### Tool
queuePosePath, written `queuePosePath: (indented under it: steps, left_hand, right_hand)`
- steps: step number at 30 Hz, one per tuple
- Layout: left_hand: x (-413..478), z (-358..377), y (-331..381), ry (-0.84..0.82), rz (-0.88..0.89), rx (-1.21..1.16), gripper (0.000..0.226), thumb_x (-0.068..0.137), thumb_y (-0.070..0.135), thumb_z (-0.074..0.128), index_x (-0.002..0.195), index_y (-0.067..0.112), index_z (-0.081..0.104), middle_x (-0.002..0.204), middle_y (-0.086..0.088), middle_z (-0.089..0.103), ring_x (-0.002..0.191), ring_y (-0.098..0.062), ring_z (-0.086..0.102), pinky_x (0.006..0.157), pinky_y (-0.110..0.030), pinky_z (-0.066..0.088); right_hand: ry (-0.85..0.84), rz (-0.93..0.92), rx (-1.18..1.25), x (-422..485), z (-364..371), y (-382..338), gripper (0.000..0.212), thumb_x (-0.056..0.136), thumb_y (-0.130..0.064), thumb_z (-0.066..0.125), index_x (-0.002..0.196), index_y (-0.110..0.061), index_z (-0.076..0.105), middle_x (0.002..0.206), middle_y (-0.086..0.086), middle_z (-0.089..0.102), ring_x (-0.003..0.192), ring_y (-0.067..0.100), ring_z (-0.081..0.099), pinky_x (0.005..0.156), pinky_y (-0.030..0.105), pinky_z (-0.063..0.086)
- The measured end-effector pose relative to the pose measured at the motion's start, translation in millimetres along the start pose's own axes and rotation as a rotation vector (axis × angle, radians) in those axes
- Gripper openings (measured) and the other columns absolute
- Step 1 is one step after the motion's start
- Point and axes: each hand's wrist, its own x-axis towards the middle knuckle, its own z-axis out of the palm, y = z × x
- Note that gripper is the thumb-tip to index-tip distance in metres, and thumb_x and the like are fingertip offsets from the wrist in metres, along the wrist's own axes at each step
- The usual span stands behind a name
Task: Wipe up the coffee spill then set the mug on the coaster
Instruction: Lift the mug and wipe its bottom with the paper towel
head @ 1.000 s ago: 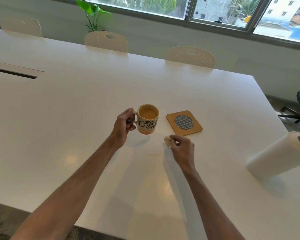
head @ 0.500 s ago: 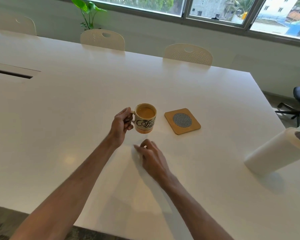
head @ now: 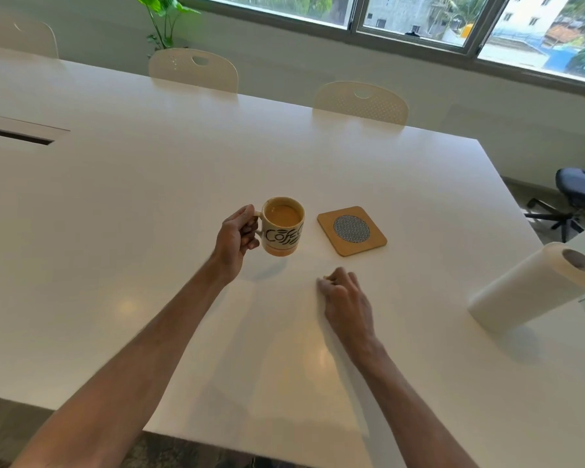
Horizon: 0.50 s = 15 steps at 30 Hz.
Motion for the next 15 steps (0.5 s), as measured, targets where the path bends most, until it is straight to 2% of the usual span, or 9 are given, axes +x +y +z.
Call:
queuePosePath:
  steps: [4,7,11,15]
  left_hand:
    - [-3.6,-0.6,-0.6,-0.006,-0.004,-0.005,0.041,0.114,0.031,0.053,0.073,0.026,0.049,0.071,0.007,0.03,0.058,-0.01,0.028,0.052,-0.021,0.032]
    - [-6.5,-1.4,-1.6,-0.014,-0.004,0.001,0.043,0.113,0.03,0.053,0.071,0.027,0.048,0.069,0.007,0.03,0.057,-0.01,0.027,0.053,-0.022,0.032]
    - [-7.7,-0.9,-3.9,-0.022,-0.015,-0.007,0.043,0.114,0.031,0.054,0.071,0.027,0.05,0.069,0.008,0.033,0.056,-0.008,0.03,0.052,-0.021,0.033]
    - [-6.4,-1.3,-6.1,-0.028,-0.023,-0.028,0.041,0.113,0.03,0.054,0.072,0.026,0.051,0.068,0.008,0.035,0.055,-0.007,0.031,0.051,-0.02,0.034]
  right_hand:
    - [0.035,0.155,0.02,9.2,5.4,-6.2,0.022,0.104,-0.006,0.067,0.12,-0.011,0.081,0.118,0.005,0.062,0.111,0.024,0.059,0.078,0.04,0.066]
    - [0.041,0.174,0.07,17.8,12.1,-25.4,0.024,0.1,-0.002,0.07,0.121,-0.01,0.081,0.121,0.007,0.064,0.112,0.025,0.06,0.081,0.039,0.065]
    - [0.017,0.03,0.095,18.2,18.1,-54.1,0.031,0.099,-0.004,0.073,0.128,-0.011,0.078,0.127,0.007,0.068,0.116,0.023,0.062,0.087,0.035,0.066]
    - [0.005,-0.163,0.184,-11.1,18.7,-68.5,0.028,0.099,-0.007,0.074,0.124,-0.016,0.08,0.121,0.003,0.07,0.107,0.021,0.063,0.079,0.034,0.065]
